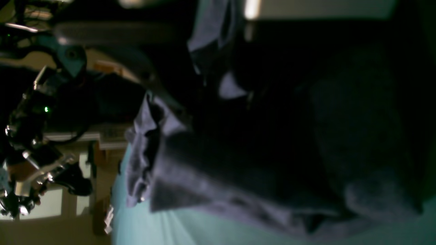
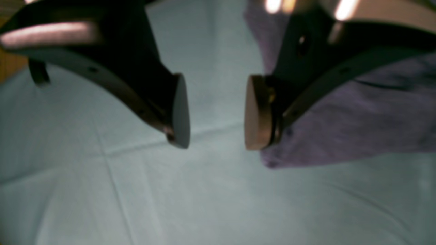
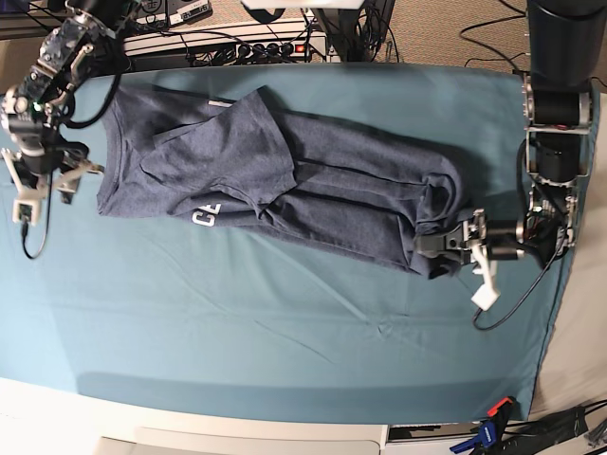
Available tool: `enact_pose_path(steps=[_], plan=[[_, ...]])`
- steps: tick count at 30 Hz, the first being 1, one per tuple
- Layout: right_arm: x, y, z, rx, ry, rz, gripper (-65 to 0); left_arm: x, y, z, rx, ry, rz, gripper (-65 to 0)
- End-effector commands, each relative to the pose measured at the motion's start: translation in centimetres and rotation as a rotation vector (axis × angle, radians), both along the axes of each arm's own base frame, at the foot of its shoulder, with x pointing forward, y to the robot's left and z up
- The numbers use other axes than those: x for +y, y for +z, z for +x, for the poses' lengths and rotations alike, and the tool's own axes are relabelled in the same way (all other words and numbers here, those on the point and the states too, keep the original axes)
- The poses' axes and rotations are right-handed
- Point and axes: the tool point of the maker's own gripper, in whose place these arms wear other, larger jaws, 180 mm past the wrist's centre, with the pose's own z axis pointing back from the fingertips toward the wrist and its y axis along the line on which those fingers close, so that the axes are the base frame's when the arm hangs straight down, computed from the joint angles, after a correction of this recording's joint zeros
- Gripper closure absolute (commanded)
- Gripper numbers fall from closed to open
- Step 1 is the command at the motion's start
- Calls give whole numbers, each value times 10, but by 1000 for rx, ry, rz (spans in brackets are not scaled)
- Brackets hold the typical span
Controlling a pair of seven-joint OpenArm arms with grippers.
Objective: Fold the T-shirt properly
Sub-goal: 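Release the shirt with the right gripper and move the left gripper to the hem end, then grasp the hem end of the shirt with the left gripper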
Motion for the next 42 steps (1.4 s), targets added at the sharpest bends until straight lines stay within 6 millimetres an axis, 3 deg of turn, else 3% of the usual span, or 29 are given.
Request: enact_pose_path(steps=[1,6,15,21,30,37,42], plan=[[-6,15,3,-51,-1,-24,-276,1,25,16,-77,-2,-10,0],[-11,15,-3,-53,-19,-19,-276,-14,29,8,-117,-118,51,0],[-8,15,-2,-62,-10,-3,-276,-42,18,-18,-119,-307,133,0],[-8,15,-2,-62,-10,-4,-276,-55,52,-9,-283,-348,157,0],[-8,15,-2,-62,-10,-3,-276,-35,90,-3,-602,-416,465,0],[-8,15,-2,-62,-10,-2,-276,-47,69,-40,-636,-464,506,0],[-6,15,-1,-66,-5,6,-276,-50,53,-49,-615,-445,524,0]])
